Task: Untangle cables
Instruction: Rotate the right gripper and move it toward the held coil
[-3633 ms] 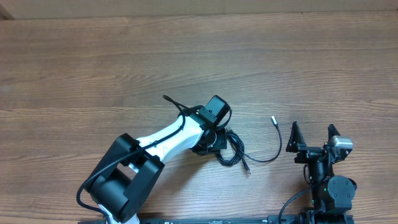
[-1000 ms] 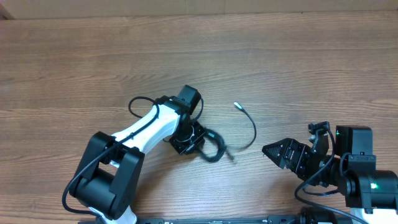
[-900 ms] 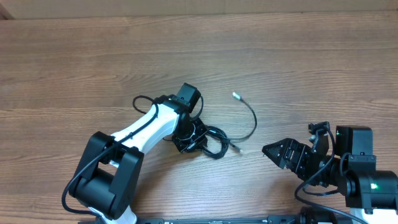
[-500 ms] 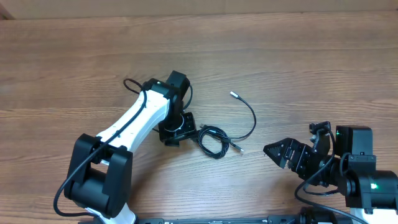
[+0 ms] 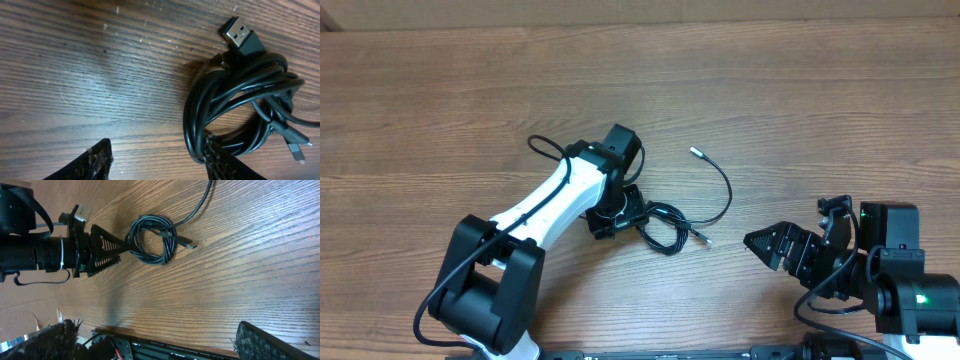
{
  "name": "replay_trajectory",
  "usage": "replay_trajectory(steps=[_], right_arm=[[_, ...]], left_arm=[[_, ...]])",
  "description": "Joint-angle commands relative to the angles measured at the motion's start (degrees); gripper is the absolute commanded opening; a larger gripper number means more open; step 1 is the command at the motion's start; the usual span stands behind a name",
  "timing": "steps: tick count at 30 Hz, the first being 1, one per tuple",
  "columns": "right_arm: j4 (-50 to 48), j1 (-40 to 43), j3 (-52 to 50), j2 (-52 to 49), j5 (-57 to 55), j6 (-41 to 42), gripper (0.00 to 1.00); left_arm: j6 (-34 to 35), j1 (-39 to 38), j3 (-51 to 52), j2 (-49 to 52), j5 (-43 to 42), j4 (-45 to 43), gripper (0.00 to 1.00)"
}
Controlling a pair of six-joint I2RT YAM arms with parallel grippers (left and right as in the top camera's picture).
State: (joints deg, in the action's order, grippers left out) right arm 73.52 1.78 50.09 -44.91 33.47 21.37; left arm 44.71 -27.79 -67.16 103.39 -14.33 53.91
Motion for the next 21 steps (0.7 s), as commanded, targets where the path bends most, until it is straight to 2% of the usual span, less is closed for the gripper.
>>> replay_trajectory(steps=[1, 2, 4, 5, 9, 10, 11, 13, 14, 17, 21], right_arm=[[-0.1, -0.2, 0.9, 0.1, -0.4, -0.4, 1.00], [-0.1, -0.2, 0.9, 0.1, -0.4, -0.4, 1.00], [-0.3, -0.2, 0.9, 0.1, -0.4, -0.4, 1.00], [-0.3, -0.2, 0.9, 0.1, -0.4, -0.4, 1.00], [-0.3, -0.2, 0.9, 0.1, -0.4, -0.4, 1.00], [-0.3, -0.2, 0.9, 0.2, -0.4, -0.4, 1.00], [-0.3, -0.2, 0.9, 0.1, -0.4, -0.4, 1.00], [-0.3, -0.2, 0.9, 0.1, -0.4, -0.4, 1.00], [-0.3, -0.2, 0.9, 0.1, -0.4, -0.4, 1.00], [-0.3, -0.2, 0.9, 0.1, -0.4, -0.4, 1.00], [-0.3, -0.2, 0.9, 0.1, -0.4, -0.4, 1.00]], left_arm=[[4.1, -1.0, 0.4, -0.6, -0.2, -0.9, 0.59], [4.2, -1.4, 0.5, -0.6, 0.2, -1.5, 0.58], [4.2, -2.1, 1.0, -0.6, 1.3, -3.7, 0.43], [4.3, -2.4, 1.5, -0.5, 1.5, -5.0, 0.41], [6.4, -3.9, 4.4, -0.5, 2.4, -10.1, 0.40], [6.9, -4.2, 5.3, -0.5, 3.2, -11.4, 0.38], [7.2, -4.5, 6.3, -0.5, 4.3, -12.5, 0.30], [7.2, -4.9, 7.6, -0.5, 6.5, -13.6, 0.08], [7.2, -4.9, 7.8, -0.5, 7.4, -13.5, 0.04], [4.6, -4.5, 7.5, -0.7, 8.1, -13.2, 0.04], [-3.8, -2.8, 4.6, -2.3, 3.8, -11.8, 0.04]])
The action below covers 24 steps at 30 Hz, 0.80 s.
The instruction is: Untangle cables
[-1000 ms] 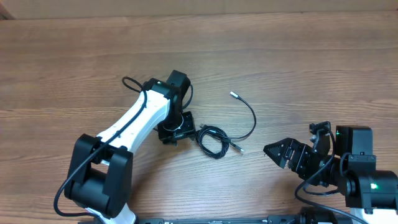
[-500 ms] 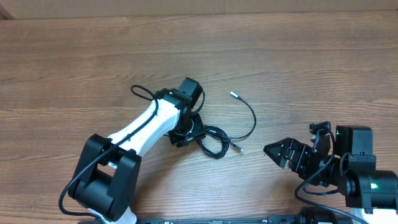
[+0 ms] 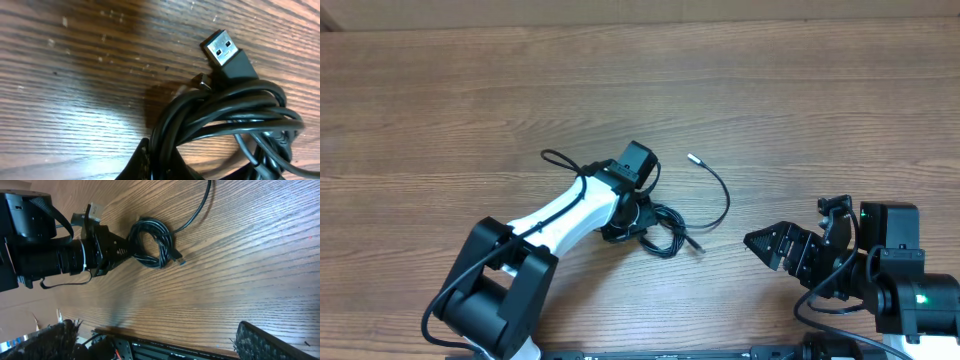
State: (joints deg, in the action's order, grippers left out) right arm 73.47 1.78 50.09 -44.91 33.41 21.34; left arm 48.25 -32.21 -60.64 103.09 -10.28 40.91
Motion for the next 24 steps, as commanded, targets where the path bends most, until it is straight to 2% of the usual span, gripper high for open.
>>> replay_trajectory(steps=[1, 11, 14, 17, 18, 20, 24], right_arm=[[-0.2, -0.2, 0.9, 0.1, -0.3, -0.4, 1.00], [0.6, -0.2, 0.9, 0.2, 0.0, -2.0, 1.00], [0.5, -0.2, 0.9, 0.1, 6.8, -9.4, 0.99], [0.4, -0.2, 0.9, 0.2, 17.6, -18.6, 0.90], [0.2, -0.2, 0.9, 0.2, 19.6, -20.2, 0.88], [-1.1, -0.2, 0.9, 0.2, 21.9, -21.0, 0.77], [-5.6, -0.2, 0.9, 0.2, 31.5, -21.0, 0.76]], left_arm=[[-9.5, 2.1, -3.2, -2.8, -1.1, 2.1, 0.04], [-30.4, 3.7, -14.8, -20.8, -3.4, 13.9, 0.04], [-34.0, 3.7, -15.0, -26.9, -3.4, 15.5, 0.04], [-39.4, 3.7, -15.0, -31.8, -3.2, 17.8, 0.04], [-40.1, 3.7, -15.0, -32.8, -2.8, 18.6, 0.04], [-40.0, 3.7, -15.0, -34.8, -1.8, 20.4, 0.04], [-38.6, 3.7, -14.9, -35.7, -1.8, 22.3, 0.04]])
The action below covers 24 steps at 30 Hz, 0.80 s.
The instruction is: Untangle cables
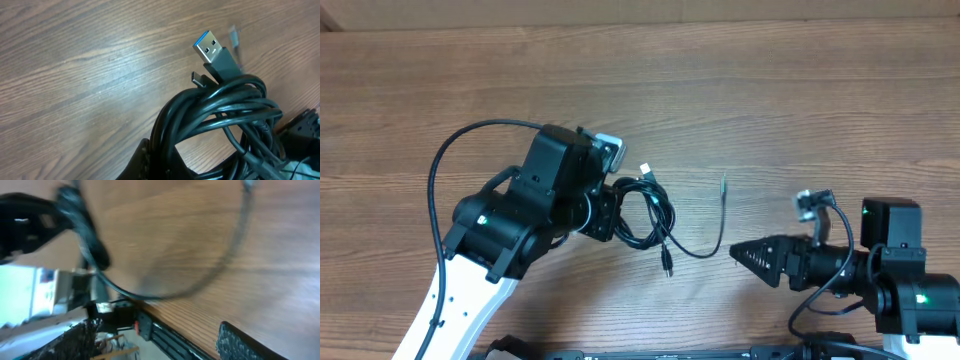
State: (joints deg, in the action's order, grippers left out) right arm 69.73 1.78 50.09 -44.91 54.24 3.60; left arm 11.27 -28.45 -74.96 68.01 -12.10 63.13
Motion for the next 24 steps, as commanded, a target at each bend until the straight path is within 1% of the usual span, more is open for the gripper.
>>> replay_trajectory(steps=[1, 3, 5, 7, 11, 12, 14, 15, 18, 19, 21, 22, 23, 24], right_arm=[[-3.3, -0.2, 0.9, 0.2, 12.5, -3.0, 0.76], [-6.1, -0.2, 0.9, 0.1, 12.3, 1.3, 0.76], [-6.8, -0.2, 0.9, 0.1, 12.3, 4.0, 0.76], [-6.7, -0.7, 0.9, 0.1, 12.3, 4.2, 0.74], [-7.7, -3.7, 0.9, 0.1, 11.8, 6.6, 0.71], [-8.8, -4.8, 0.9, 0.1, 10.1, 8.8, 0.71], [-11.5, -7.3, 0.9, 0.1, 4.8, 12.6, 0.72], [-13.2, -8.6, 0.9, 0.0, 1.7, 13.9, 0.75], [-20.2, -13.7, 0.9, -1.5, -8.5, 14.2, 0.80], [-23.0, -16.3, 0.9, -2.7, -12.5, 14.2, 0.80], [-25.9, -19.8, 0.9, -4.8, -16.3, 14.2, 0.80], [-27.3, -21.9, 0.9, -6.2, -17.6, 14.2, 0.79], [-28.7, -24.7, 0.9, -8.3, -18.2, 14.2, 0.71], [-29.6, -26.8, 0.9, -9.7, -18.2, 14.2, 0.66]], left_arm=[[-0.8, -0.1, -0.5, -0.5, 0.0, 0.0, 0.04], [1.4, -0.1, -0.5, -0.2, 0.0, -0.4, 0.04], [1.9, -0.1, -0.5, 0.2, 0.0, -0.9, 0.04], [3.3, -0.1, -0.5, 0.8, 0.0, -1.7, 0.04], [10.1, -0.1, -0.5, 2.1, 0.0, -2.6, 0.04], [11.2, -0.1, -0.5, 2.5, -0.1, -2.8, 0.04], [11.1, -0.1, -0.5, 3.1, -0.5, -3.1, 0.04], [11.0, -0.1, -0.5, 3.4, -0.4, -3.1, 0.04], [11.0, -0.1, -0.5, 3.9, -0.7, -3.0, 0.04], [11.0, -0.1, -0.5, 4.0, -1.0, -3.0, 0.04], [11.0, -0.1, -0.5, 4.0, -1.1, -3.0, 0.04], [10.5, -0.1, -0.5, 4.0, -1.1, -3.0, 0.04], [9.9, -0.1, -0.5, 4.0, -1.1, -3.0, 0.04], [9.1, -0.1, -0.5, 4.0, -1.1, -2.9, 0.04]])
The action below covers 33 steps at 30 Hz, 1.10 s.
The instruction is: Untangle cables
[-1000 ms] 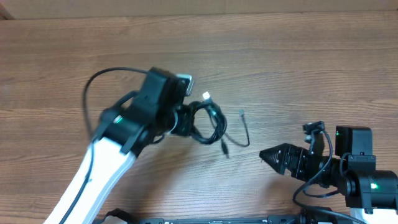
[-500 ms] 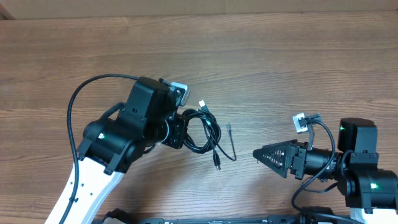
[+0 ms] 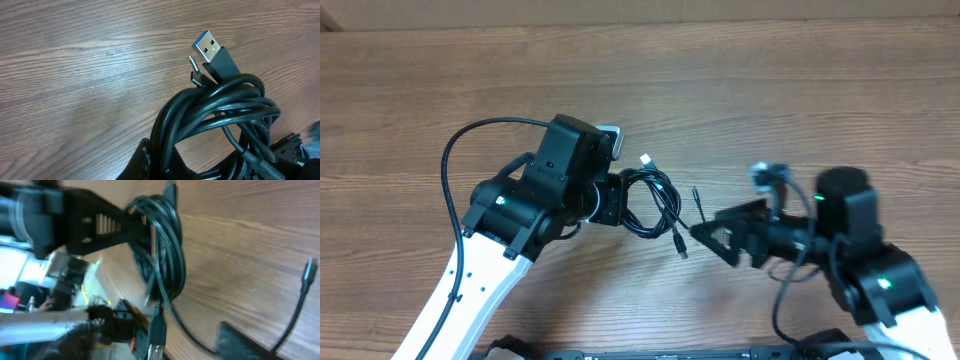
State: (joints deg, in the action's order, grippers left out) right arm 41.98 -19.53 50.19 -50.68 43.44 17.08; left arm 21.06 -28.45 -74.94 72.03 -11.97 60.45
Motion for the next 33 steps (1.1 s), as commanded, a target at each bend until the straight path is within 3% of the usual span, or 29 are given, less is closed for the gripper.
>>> replay_trajectory(steps=[1, 4, 8, 13, 20, 26, 33], right_arm=[[-2.8, -7.7, 0.8, -5.6, -7.4, 0.7, 0.60], [-4.9, -13.5, 0.8, -9.7, -8.9, 0.8, 0.58], [-5.0, -19.1, 0.8, -13.3, -14.5, 3.1, 0.48], [-5.1, -21.1, 0.8, -13.8, -14.5, 5.9, 0.38], [-5.2, -21.1, 0.9, -13.8, -12.3, 11.5, 0.04], [-7.5, -21.1, 2.8, -13.8, 0.0, 11.5, 0.04], [-13.0, -21.1, 4.6, -13.9, 2.6, 12.0, 0.04]], left_arm=[[-1.7, -0.1, -0.5, -0.1, -1.2, 0.0, 0.04], [-6.7, -0.1, -0.5, -0.1, -1.1, 1.2, 0.04], [-11.8, -0.1, -0.5, -0.1, -0.5, 2.2, 0.04], [-11.3, -0.1, -0.5, -0.1, 8.0, 3.9, 0.04], [-9.0, -0.1, -0.5, 0.0, 12.2, 4.2, 0.04], [-6.5, -0.1, -0.5, 0.0, 12.0, 4.2, 0.04], [-5.4, -0.1, -0.5, 0.0, 5.7, 4.0, 0.04]])
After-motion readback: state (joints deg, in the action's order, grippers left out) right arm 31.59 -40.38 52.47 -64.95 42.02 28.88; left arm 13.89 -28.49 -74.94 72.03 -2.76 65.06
